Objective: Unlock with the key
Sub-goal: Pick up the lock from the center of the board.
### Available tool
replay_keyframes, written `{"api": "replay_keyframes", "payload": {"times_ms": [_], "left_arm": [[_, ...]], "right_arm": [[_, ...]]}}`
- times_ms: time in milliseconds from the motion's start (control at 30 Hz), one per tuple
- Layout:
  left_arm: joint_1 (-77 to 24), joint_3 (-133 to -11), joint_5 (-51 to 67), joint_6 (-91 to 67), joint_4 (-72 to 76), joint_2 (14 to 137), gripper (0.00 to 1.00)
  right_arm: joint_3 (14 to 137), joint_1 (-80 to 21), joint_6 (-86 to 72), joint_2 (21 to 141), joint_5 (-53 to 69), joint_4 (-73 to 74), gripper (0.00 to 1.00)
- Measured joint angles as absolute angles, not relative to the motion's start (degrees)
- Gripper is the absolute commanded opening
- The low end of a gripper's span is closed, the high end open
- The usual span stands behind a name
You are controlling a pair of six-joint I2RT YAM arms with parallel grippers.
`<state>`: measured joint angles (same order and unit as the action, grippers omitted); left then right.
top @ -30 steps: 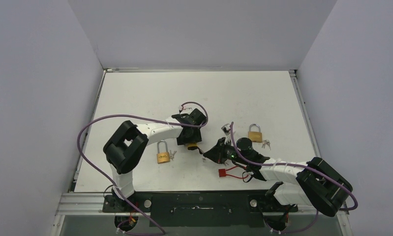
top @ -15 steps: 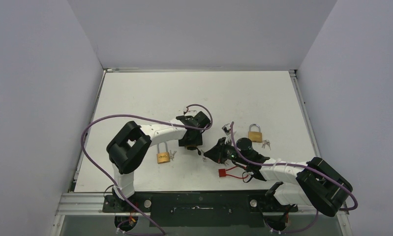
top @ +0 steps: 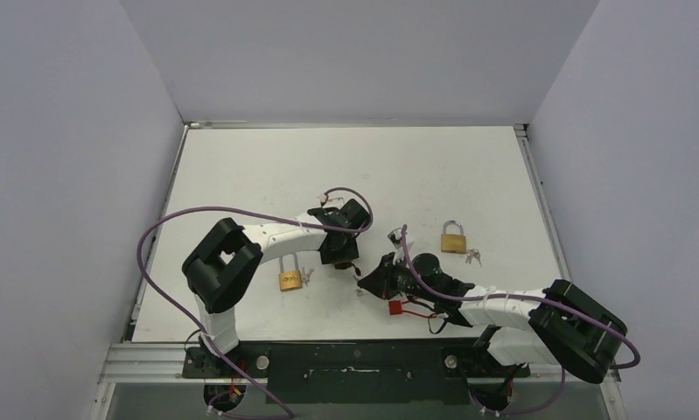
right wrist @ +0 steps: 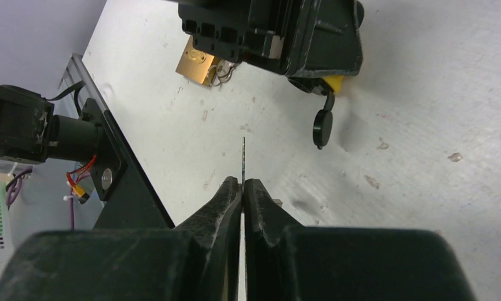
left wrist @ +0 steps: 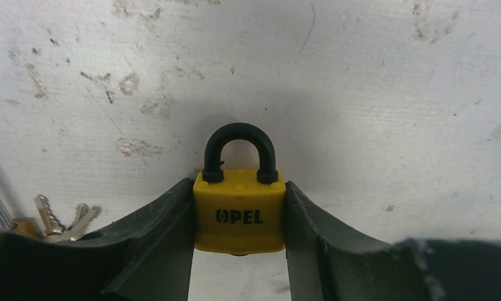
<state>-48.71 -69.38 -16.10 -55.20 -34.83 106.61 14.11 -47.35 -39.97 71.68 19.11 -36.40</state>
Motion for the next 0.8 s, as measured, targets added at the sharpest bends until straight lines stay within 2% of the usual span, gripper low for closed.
{"api": "replay_keyframes", "payload": {"times_ms": [167,433,800], "left_arm": [[-48.0,-65.1,-11.0,-60.2,-31.8,103.1,0.0],[-47.1,-60.8,-4.1,-67.2,-27.7,96.8,0.0],[-46.3,-59.4,-1.3,-70.3,-25.3,91.5,0.0]], "right_arm": [[14.2,-51.6,-40.8,70.1,14.9,-34.9,0.0],[17.8,-51.9,-41.3,73.5,12.2,-34.6,0.0],[18.3,-51.8,-42.6,73.9,8.6,-32.5,0.0]]}}
